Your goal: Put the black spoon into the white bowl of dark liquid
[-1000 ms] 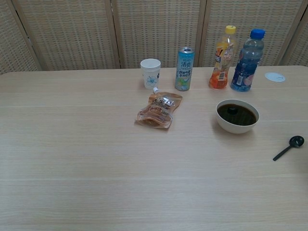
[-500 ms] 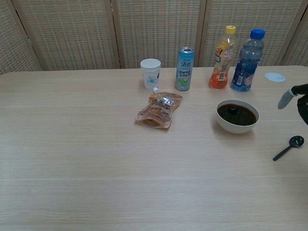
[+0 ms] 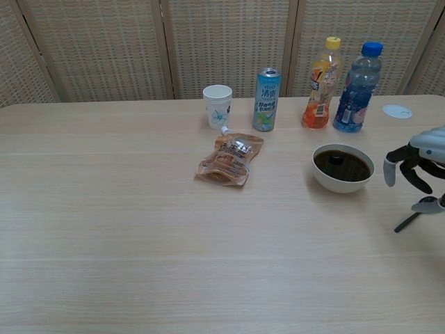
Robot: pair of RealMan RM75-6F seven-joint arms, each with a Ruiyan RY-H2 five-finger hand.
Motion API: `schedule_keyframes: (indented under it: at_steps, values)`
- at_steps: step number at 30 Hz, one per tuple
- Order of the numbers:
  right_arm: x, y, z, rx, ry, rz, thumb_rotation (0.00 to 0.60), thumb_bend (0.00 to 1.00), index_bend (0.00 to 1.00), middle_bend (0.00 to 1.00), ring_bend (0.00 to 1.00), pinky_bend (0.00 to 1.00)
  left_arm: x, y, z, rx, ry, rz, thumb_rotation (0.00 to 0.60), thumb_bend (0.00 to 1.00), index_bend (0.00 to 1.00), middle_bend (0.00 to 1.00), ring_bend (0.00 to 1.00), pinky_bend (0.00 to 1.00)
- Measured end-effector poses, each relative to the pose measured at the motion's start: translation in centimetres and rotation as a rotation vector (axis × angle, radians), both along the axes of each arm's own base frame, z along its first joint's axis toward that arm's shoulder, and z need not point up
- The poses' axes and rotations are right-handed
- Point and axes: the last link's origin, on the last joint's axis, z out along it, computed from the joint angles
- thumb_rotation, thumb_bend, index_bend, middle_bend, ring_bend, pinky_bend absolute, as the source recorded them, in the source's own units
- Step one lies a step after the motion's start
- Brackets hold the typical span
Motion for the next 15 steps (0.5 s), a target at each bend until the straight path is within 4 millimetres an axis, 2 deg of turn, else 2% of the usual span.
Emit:
schedule_keyframes:
  at_steps: [7,15]
  values:
    - [-0.1,-0.8,-1.5,0.031,0.040,0.033,0.600,0.50,0.51,0.77,0.85,0.94,-0.4,-0.3,0.0,-0.004,-0.005,0.017,0.600,0.33,0.00,0.00,0.00,0.00]
    - [-0.2,-1.5,-2.9,0.056,0.069,0.051,0.600,0.51,0.51,0.77,0.85,0.94,-0.8,-0.6,-0.1,-0.007,-0.009,0.036,0.600,0.33,0.00,0.00,0.00,0.00]
